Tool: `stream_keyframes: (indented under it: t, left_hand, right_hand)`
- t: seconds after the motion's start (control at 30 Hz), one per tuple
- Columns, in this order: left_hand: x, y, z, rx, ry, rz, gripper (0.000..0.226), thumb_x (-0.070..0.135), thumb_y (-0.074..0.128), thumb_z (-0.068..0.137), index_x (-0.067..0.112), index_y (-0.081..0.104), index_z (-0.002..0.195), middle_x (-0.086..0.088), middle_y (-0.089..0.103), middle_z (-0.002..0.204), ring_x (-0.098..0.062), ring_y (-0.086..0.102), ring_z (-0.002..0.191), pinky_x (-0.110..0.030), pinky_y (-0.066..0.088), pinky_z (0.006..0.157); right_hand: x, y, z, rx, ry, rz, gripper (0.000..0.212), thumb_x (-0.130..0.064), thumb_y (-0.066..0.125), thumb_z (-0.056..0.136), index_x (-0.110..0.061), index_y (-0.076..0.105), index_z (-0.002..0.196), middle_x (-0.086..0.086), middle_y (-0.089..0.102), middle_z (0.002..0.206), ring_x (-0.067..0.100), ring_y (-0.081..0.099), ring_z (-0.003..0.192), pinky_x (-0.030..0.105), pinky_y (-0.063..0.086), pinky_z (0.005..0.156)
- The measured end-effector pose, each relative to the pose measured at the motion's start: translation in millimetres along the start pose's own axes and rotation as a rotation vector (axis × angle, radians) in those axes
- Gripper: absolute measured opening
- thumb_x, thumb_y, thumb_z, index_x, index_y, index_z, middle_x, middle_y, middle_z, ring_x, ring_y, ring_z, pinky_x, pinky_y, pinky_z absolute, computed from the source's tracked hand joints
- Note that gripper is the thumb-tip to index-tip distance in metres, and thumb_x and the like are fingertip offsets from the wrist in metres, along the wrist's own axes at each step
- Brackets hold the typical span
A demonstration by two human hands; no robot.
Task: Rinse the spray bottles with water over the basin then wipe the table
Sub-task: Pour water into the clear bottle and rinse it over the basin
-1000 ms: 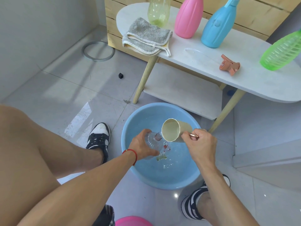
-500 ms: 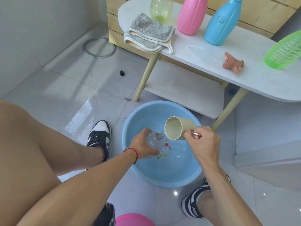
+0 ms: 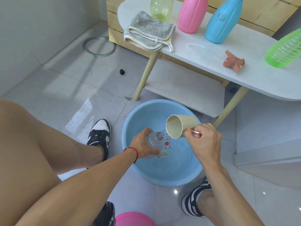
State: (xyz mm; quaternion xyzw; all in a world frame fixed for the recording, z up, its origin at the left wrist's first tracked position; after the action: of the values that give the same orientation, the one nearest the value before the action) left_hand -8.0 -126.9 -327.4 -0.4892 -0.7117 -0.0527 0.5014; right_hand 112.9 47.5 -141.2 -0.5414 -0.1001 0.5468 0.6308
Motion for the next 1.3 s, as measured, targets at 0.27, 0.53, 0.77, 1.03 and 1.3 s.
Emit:
stream_keyframes:
  t: [0.27,0.53,0.77,1.03,1.3]
  left_hand:
    - [0,1,1,0.003,-0.001,-0.006,0.088,0.035,0.095,0.055,0.037,0.05,0.13,0.008,0.057,0.121,-0.018,0.058,0.109,-0.035,0.057,0.086]
    - [0,3,0,-0.01,-0.009,0.002,0.088,0.037,0.094,0.055,0.037,0.049,0.131,0.008,0.056,0.123,-0.018,0.057,0.11,-0.036,0.057,0.086]
    - [0,3,1,-0.015,-0.011,0.029,0.09,0.038,0.094,0.055,0.037,0.049,0.132,0.006,0.056,0.123,-0.019,0.057,0.11,-0.037,0.057,0.086]
    - [-1,4,2,-0.011,-0.005,0.033,0.09,0.037,0.096,0.055,0.034,0.051,0.133,0.006,0.058,0.122,-0.018,0.057,0.11,-0.032,0.054,0.086]
    - [-2,5,2,-0.016,-0.006,0.053,0.092,0.038,0.096,0.054,0.033,0.051,0.134,0.007,0.059,0.123,-0.018,0.058,0.112,-0.034,0.054,0.092]
  right_hand:
    - [-4,-2,-1,0.024,-0.051,-0.011,0.048,-0.001,0.08,0.074,-0.01,0.039,0.05,-0.003,0.037,0.05,0.022,0.039,0.06,0.029,0.03,0.055]
    - [-9,-1,-3,0.028,-0.106,-0.012,0.051,0.001,0.081,0.075,-0.015,0.037,0.053,-0.006,0.037,0.053,0.022,0.04,0.063,0.025,0.029,0.056]
    - [-13,-2,-5,0.06,-0.178,-0.04,0.043,0.002,0.079,0.076,-0.01,0.044,0.054,-0.003,0.042,0.054,0.023,0.042,0.065,0.023,0.03,0.058]
    - [-23,-4,-9,0.109,-0.312,-0.08,0.04,0.001,0.075,0.08,-0.01,0.045,0.056,0.002,0.045,0.056,0.025,0.042,0.065,0.019,0.031,0.064]
    - [-33,-4,-14,0.131,-0.426,-0.107,0.033,-0.005,0.07,0.087,-0.008,0.05,0.06,0.002,0.047,0.06,0.026,0.044,0.066,0.032,0.044,0.062]
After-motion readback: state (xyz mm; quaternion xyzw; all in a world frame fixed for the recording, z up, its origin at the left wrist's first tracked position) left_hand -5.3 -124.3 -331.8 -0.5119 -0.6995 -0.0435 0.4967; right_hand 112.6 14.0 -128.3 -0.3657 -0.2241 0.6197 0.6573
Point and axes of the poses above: each hand's wrist, its own z-axis towards the middle knuckle, its own y-axis out of the palm, x = y × z, the point moved 10 cm from there along z, towards the middle knuckle
